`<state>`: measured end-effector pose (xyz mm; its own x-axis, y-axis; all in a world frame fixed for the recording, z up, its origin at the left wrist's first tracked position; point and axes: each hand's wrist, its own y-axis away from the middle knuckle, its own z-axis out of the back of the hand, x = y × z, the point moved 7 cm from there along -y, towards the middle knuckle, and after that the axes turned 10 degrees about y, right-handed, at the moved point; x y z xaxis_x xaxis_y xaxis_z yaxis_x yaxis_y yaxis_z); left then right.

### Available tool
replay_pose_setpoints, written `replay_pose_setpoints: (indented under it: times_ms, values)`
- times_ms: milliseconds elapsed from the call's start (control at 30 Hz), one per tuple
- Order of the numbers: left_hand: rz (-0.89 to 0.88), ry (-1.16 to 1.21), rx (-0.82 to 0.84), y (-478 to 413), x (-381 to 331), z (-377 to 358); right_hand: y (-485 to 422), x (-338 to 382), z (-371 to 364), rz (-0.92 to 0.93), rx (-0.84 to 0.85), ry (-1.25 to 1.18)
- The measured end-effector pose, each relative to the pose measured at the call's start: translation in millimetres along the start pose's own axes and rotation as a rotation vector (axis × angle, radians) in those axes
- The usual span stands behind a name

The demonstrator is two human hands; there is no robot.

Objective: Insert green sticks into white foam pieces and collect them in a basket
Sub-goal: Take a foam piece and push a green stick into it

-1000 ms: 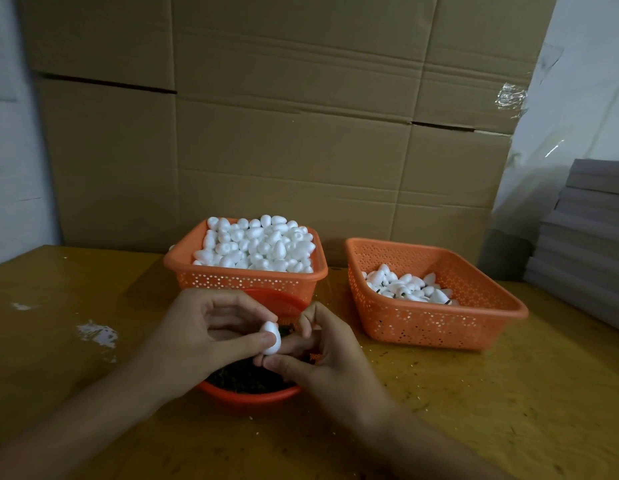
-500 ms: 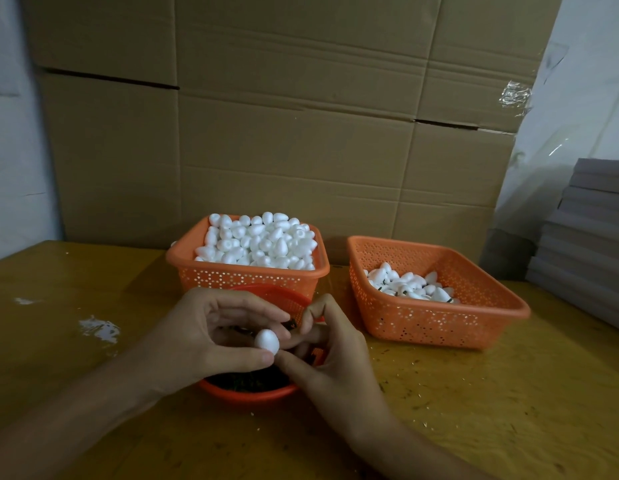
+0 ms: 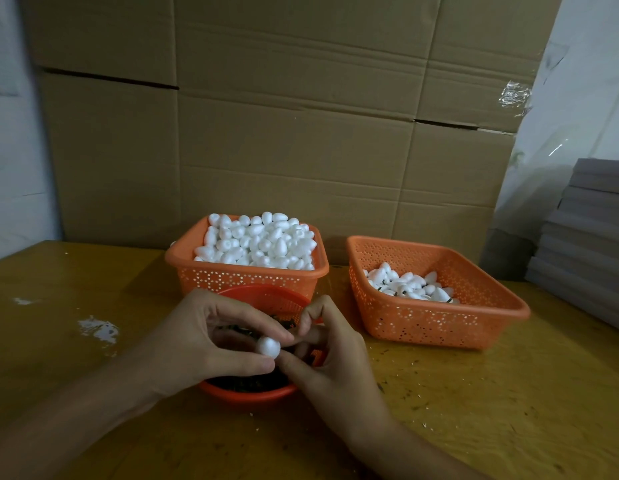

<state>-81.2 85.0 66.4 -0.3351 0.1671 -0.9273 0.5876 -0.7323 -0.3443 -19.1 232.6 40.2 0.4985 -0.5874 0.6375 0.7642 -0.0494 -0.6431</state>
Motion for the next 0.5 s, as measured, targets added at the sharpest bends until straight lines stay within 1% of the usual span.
replay_pose_setpoints:
  times_ms: [267, 367, 500]
  values:
    - [-0.015, -0.022, 0.033, -0.2, 1.4, -1.5, -0.5, -3.7, -1.5, -0.015, 0.019, -0.025]
    - [-0.014, -0.025, 0.029, -0.6, 1.9, -0.9, -0.2, -4.9, -1.7, -0.017, 0.025, -0.025]
    - [-0.047, -0.087, 0.008, -0.8, 2.5, -1.7, -0.1, -7.4, -1.5, -0.028, 0.037, -0.030]
